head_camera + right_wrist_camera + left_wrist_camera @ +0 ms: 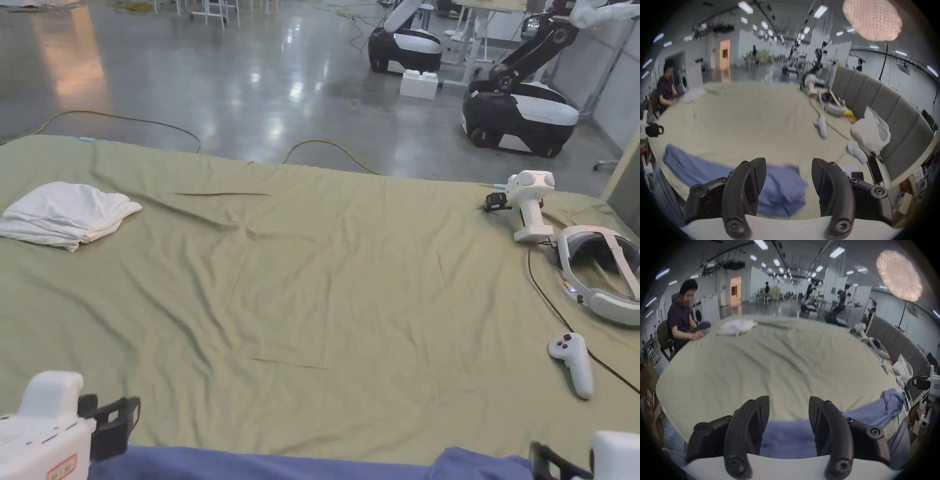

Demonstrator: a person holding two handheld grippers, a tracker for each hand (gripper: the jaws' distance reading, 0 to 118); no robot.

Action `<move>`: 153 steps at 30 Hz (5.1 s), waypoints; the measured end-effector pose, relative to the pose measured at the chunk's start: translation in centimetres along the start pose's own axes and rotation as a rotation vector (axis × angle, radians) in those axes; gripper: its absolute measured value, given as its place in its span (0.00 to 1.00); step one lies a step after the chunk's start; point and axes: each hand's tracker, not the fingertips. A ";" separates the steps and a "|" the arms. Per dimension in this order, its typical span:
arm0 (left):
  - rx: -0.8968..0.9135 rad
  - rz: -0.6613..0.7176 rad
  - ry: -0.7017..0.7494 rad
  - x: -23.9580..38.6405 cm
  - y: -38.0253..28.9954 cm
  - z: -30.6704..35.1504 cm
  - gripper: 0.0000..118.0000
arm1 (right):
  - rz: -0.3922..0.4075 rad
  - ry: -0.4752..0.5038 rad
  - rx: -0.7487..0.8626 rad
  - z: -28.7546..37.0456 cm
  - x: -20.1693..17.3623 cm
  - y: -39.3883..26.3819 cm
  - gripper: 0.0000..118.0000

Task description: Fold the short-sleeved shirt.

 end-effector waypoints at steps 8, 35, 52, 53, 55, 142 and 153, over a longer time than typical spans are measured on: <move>0.346 -0.080 0.032 6.2 5.2 2.0 0.46 | -0.064 0.029 0.431 0.1 -7.8 5.7 0.53; -0.130 0.202 -0.149 -8.2 0.5 0.2 0.00 | -0.042 0.091 0.438 -1.4 -12.4 7.5 0.00; -0.414 0.579 -0.507 -17.3 -8.3 -7.8 0.60 | 0.020 0.134 0.301 -3.0 -12.6 4.8 0.00; -0.385 0.601 -0.546 -17.5 -8.7 -7.7 0.60 | 0.019 0.133 0.297 -3.0 -12.5 4.6 0.00; -0.351 0.632 -0.591 -16.5 -8.4 -6.5 0.60 | 0.013 0.133 0.288 -3.0 -12.2 4.5 0.00; -0.590 0.189 -0.334 10.9 -2.7 -7.0 0.14 | -0.031 0.173 0.152 -3.6 -8.7 1.1 0.00; -0.579 0.029 -0.381 16.9 -6.5 -8.6 0.14 | -0.029 0.164 0.124 -3.7 -8.4 0.6 0.00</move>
